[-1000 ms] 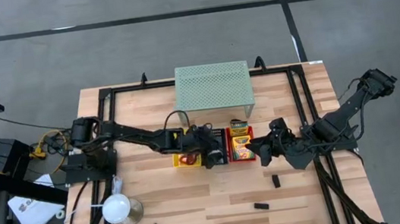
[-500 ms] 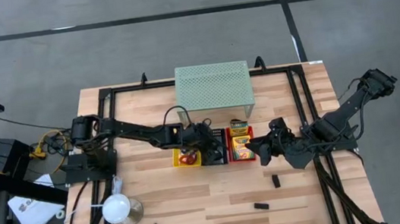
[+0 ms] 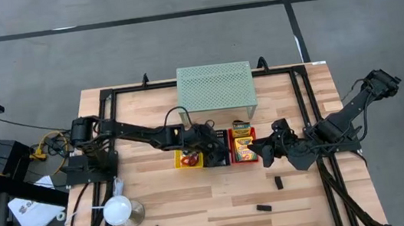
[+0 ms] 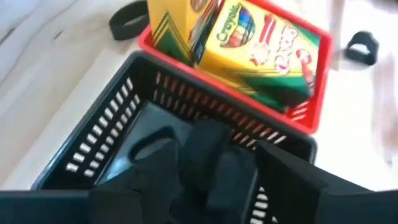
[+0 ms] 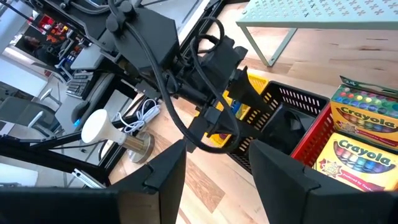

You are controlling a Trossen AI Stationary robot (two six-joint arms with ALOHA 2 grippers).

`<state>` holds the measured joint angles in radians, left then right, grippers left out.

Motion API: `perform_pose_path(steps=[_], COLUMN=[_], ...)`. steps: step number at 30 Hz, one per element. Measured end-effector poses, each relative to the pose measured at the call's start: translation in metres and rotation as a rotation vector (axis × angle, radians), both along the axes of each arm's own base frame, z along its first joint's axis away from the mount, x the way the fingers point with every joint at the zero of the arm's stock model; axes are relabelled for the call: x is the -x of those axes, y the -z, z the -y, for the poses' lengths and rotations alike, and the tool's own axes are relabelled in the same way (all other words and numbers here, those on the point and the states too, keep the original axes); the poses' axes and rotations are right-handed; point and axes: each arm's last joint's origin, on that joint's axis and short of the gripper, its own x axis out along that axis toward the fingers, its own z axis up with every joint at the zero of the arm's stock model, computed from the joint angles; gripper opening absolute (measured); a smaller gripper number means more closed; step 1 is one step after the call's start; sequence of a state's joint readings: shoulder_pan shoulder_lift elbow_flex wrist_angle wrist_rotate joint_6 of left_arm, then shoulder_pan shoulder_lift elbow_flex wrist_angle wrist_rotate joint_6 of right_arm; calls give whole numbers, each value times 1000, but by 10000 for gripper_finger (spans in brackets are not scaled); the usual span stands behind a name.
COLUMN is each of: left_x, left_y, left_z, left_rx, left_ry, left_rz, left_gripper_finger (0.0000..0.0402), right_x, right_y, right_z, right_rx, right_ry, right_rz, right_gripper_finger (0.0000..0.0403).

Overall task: Pick & Place Office Desk Supplies
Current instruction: Put the black rubber band into the black bin

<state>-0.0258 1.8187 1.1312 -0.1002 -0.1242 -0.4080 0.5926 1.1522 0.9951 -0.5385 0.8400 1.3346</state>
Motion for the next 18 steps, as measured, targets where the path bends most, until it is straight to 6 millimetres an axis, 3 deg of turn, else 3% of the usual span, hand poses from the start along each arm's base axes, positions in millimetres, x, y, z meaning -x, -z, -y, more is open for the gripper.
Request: perform_pose_path(steps=[8,14,18], left_x=[0,10,29], left_y=[-11,-39,-64], left_z=[1,7,29], left_rx=[5,80,173], left_ry=[7,108,300], left_rz=[57,113,108], left_gripper_finger=[146,151,170], right_x=[0,0,0], right_y=[0,0,0], right_z=[0,0,0], right_rx=[3,5,5], right_ry=[-3,-2,-2], right_rz=[-1,-5,-6], right_gripper_finger=[173,173,173])
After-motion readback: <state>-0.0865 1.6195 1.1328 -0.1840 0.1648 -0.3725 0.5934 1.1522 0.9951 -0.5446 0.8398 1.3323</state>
